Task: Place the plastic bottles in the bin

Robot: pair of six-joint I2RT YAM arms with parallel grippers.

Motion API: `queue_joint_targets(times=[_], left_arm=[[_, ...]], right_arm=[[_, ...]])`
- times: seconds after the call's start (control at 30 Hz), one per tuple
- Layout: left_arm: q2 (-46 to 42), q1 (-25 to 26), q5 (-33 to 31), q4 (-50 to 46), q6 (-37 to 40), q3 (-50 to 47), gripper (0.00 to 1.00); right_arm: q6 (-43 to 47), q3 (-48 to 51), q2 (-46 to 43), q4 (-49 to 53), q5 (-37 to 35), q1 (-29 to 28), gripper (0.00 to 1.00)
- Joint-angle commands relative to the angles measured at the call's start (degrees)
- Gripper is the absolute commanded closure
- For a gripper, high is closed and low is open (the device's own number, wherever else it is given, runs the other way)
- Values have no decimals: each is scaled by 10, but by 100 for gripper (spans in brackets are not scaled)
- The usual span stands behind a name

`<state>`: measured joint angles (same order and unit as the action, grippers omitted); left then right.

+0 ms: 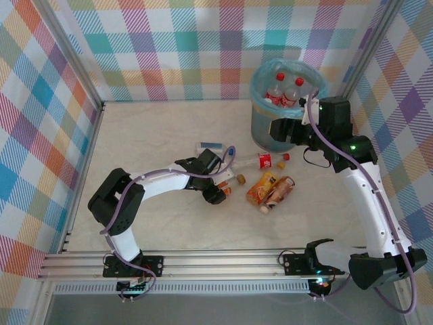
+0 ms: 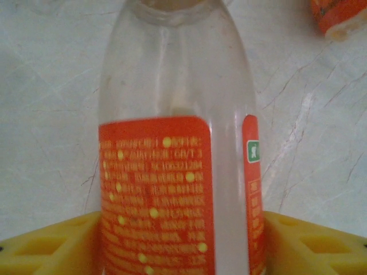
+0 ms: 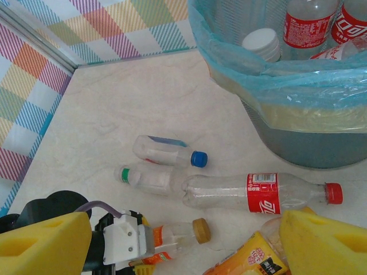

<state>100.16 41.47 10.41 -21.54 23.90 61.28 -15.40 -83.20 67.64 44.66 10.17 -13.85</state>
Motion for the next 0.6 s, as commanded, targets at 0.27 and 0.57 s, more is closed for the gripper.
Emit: queue_joint_targets(times=[0.27, 0.57], left_arm=[[-158, -4, 14, -20, -9, 1, 40], [-301, -5, 80, 46, -71, 5, 40]], right_arm=[[-2, -41, -16, 13, 46, 0, 15], [-53, -56, 9, -31, 148, -26, 16]])
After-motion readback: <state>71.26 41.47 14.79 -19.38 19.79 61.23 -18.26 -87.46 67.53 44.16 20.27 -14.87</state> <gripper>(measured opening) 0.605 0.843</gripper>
